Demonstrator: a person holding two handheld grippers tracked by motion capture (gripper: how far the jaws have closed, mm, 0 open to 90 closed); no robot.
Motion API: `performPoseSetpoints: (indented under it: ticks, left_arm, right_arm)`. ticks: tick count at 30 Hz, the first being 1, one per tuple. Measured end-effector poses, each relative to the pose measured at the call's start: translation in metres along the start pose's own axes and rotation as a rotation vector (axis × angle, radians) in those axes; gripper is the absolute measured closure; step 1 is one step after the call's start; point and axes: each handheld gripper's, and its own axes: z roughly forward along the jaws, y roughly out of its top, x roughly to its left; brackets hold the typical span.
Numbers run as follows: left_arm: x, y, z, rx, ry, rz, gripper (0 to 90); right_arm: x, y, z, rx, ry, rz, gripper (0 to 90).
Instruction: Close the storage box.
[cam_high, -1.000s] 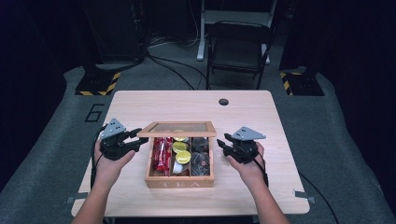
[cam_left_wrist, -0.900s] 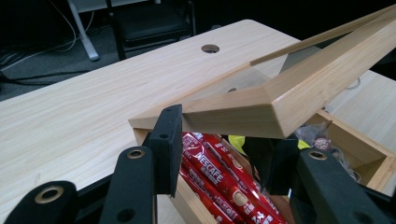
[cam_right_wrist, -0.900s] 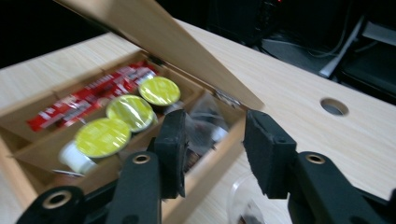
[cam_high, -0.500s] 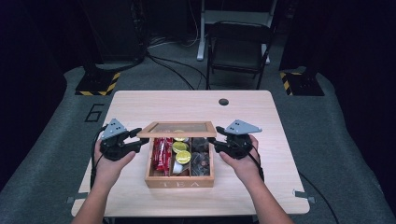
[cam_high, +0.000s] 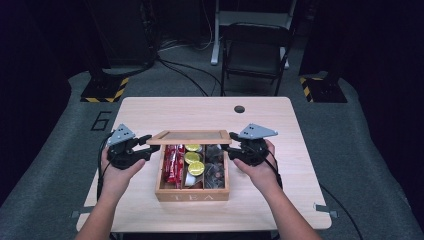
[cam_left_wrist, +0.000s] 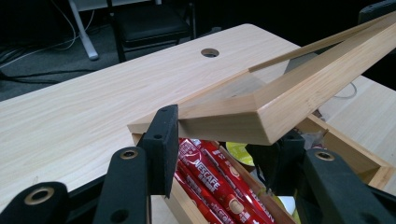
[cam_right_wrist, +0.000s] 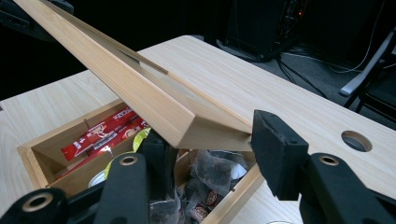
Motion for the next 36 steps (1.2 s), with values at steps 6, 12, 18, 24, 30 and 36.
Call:
performPoseSetpoints:
  ticks: [6, 12, 18, 24, 30, 36]
  left_arm:
    - [-0.004, 0.001, 0.001, 0.012, 0.025, 0.014, 52.7]
    - [-0.007, 0.0, 0.0, 0.029, 0.031, 0.037, 52.3]
    - [-0.007, -0.003, -0.001, 0.026, 0.017, 0.033, 50.9]
    - [-0.008, -0.008, -0.002, 0.027, 0.01, 0.034, 50.4]
    - [-0.01, -0.017, -0.005, 0.04, -0.007, 0.044, 50.5]
    - [-0.015, -0.029, -0.007, 0.04, -0.003, 0.076, 50.7]
  right_arm:
    - [-0.001, 0.002, 0.0, 0.016, 0.005, 0.018, 51.4]
    - [0.001, -0.001, -0.002, 0.028, 0.009, 0.005, 51.4]
    - [0.002, -0.004, -0.003, 0.029, 0.018, 0.007, 51.5]
    - [0.004, -0.006, -0.006, 0.036, 0.029, 0.005, 51.3]
    - [0.009, -0.013, -0.009, 0.037, 0.033, -0.007, 51.0]
    - [0.015, -0.023, -0.014, 0.047, 0.044, -0.026, 50.9]
